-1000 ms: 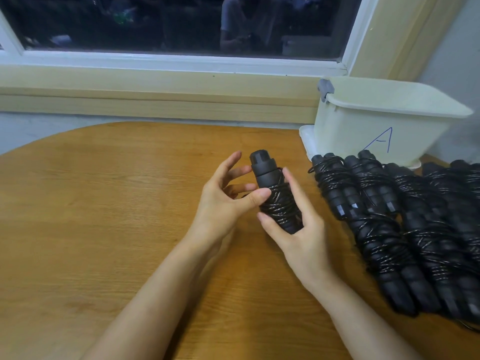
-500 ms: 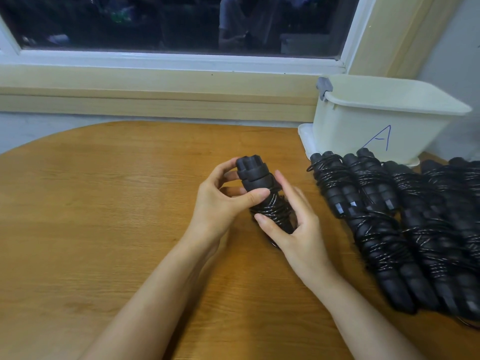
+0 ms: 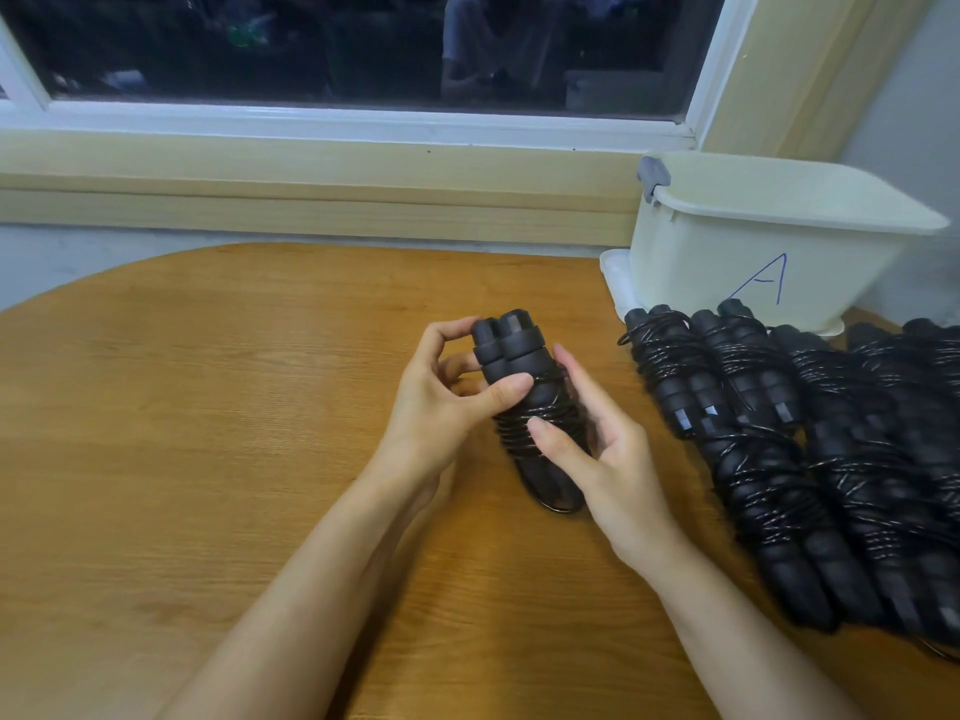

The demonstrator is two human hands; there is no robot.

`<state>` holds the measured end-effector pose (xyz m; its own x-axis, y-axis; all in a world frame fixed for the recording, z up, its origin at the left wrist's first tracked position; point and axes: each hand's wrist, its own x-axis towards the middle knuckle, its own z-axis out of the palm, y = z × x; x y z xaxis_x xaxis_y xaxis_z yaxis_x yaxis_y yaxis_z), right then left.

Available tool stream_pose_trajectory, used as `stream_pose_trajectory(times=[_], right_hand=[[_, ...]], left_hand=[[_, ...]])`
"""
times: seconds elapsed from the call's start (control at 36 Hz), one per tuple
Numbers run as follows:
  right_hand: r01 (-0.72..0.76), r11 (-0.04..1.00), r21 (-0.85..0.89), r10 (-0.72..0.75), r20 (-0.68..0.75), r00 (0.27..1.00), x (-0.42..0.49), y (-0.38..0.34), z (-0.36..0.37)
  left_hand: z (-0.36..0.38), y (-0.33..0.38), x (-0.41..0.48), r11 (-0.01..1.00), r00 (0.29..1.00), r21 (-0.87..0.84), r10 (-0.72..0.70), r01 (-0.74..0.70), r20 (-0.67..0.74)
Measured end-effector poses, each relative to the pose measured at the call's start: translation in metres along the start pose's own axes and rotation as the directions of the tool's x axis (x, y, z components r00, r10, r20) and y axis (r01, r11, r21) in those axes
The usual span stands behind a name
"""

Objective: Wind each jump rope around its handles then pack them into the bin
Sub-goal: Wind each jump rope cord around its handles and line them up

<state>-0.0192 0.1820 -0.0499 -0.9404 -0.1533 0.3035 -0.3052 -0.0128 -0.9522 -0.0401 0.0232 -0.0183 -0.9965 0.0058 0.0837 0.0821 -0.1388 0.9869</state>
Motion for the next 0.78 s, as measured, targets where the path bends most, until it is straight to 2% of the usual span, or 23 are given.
stream_pose_trajectory(times=[0.31,0.67,0.78], right_hand=[[-0.126,0.974,0.19,0.128,0.0,0.992,0.0018,0.001,-0.0046],[-0.151,0.921,0.358,0.185,-0.062,0.981,0.005,-0.0068,-0.0099],[-0.068,0.972,0.225,0.103,-0.148,0.984,0.0031,-0.005,-0.0075]], left_hand=[[-0.0026,0.0005,0.0021,1.0,0.999,0.005,0.031,-0.031,0.014],[-0.0069,0.0066,0.0022,1.0,0.998,-0.015,0.015,-0.014,0.063],[-0.0039,0.0047,0.0012,0.999,1.0,-0.02,0.026,-0.026,0.005]])
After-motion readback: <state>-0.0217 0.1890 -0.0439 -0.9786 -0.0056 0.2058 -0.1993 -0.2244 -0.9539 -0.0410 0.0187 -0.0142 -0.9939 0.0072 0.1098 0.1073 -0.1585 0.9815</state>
